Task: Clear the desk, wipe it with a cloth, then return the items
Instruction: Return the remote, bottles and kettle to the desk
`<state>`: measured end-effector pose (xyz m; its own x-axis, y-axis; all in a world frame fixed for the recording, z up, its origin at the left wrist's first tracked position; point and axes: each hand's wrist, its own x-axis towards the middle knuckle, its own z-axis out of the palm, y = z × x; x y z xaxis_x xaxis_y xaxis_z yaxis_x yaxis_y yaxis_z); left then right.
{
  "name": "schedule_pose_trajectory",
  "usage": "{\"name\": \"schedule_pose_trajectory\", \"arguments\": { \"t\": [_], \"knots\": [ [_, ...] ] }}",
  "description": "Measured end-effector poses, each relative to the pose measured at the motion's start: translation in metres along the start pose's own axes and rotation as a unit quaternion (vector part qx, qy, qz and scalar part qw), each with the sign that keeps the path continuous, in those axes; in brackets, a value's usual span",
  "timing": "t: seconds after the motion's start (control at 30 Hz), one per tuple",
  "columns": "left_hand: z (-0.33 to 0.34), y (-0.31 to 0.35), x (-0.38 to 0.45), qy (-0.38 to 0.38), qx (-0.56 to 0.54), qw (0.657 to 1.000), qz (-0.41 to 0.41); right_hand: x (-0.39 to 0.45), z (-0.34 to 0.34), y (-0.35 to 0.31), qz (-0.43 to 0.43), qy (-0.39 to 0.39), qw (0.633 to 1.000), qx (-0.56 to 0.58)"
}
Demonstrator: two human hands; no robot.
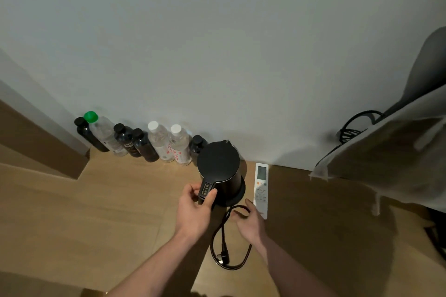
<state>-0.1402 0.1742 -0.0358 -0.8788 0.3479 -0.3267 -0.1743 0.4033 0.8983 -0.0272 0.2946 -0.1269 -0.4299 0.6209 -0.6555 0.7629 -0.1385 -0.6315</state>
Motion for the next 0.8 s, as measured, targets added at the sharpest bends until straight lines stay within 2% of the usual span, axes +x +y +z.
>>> {"name": "schedule_pose_trajectory", "arguments": {
  "t": [0.53, 0.8],
  "knots": [
    [0.021, 0.002, -0.014, 0.001, 0.057, 0.998, 0.031, 0.009, -0.012, -0.008, 0.006, -0.052, 0.998, -0.018],
    [0.028, 0.012, -0.017, -0.066, 0.126, 0.988, 0.066, 0.007, -0.014, 0.001, -0.017, -0.046, 0.999, -0.014]
  ]
}}
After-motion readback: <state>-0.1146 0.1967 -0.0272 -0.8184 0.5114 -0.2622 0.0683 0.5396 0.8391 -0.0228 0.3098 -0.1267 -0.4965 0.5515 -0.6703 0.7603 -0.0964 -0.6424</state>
